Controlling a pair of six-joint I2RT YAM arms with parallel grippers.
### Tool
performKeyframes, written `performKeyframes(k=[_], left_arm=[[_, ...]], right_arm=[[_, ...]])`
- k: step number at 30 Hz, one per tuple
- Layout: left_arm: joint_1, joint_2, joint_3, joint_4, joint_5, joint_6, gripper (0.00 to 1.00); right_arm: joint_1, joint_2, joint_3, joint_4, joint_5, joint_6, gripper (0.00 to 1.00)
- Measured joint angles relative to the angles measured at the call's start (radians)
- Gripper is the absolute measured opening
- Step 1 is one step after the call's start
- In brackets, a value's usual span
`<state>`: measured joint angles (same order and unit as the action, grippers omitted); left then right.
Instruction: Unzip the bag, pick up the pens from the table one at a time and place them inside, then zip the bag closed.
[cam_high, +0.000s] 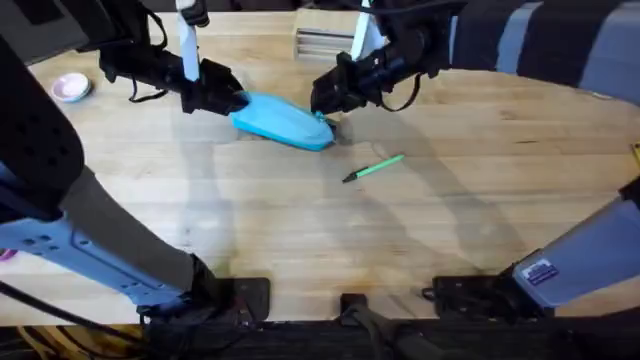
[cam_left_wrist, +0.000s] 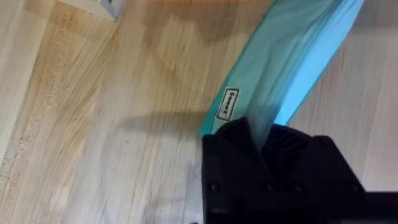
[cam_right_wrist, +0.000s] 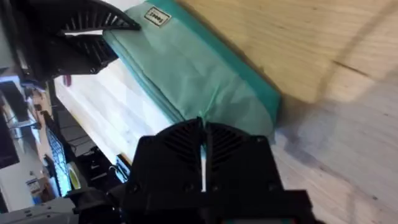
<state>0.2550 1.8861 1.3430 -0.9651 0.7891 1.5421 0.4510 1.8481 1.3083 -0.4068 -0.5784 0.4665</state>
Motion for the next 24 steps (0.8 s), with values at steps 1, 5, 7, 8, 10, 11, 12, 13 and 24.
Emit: performKeyframes(k=[1,5,7,8,10,11,12,13,24], left_arm=[[0.0,0.0,0.0,0.0,0.0,0.0,0.042],[0.0,0.0,0.0,0.001,0.0,0.0,0.042],[0.0,0.0,0.0,0.003,0.0,0.0,0.042],[0.0,0.0,0.0,0.004,0.0,0.0,0.042],[0.0,0.0,0.0,0.004,0.0,0.0,0.042],[0.0,0.0,0.0,0.004,0.0,0.0,0.041],[0.0,0.0,0.0,0.004,0.0,0.0,0.042],[0.0,0.0,0.0,0.004,0.0,0.0,0.042],[0.002,0.0,0.0,0.002,0.0,0.0,0.042]], right_arm=[[-0.007,0.0,0.0,0.004,-0.008,-0.001,0.033],[-0.028,-0.005,0.001,0.006,-0.023,-0.003,0.033],[-0.033,-0.009,0.007,0.003,-0.026,-0.003,0.033],[-0.033,-0.012,0.012,0.002,-0.028,-0.003,0.033],[-0.032,-0.017,0.027,0.0,-0.029,-0.003,0.033],[-0.032,-0.019,0.036,-0.002,-0.028,-0.003,0.033],[-0.032,-0.021,0.045,-0.003,-0.028,-0.002,0.033],[-0.032,-0.021,0.055,-0.005,-0.027,0.0,0.033],[-0.007,-0.021,0.09,-0.003,0.027,0.059,0.033]])
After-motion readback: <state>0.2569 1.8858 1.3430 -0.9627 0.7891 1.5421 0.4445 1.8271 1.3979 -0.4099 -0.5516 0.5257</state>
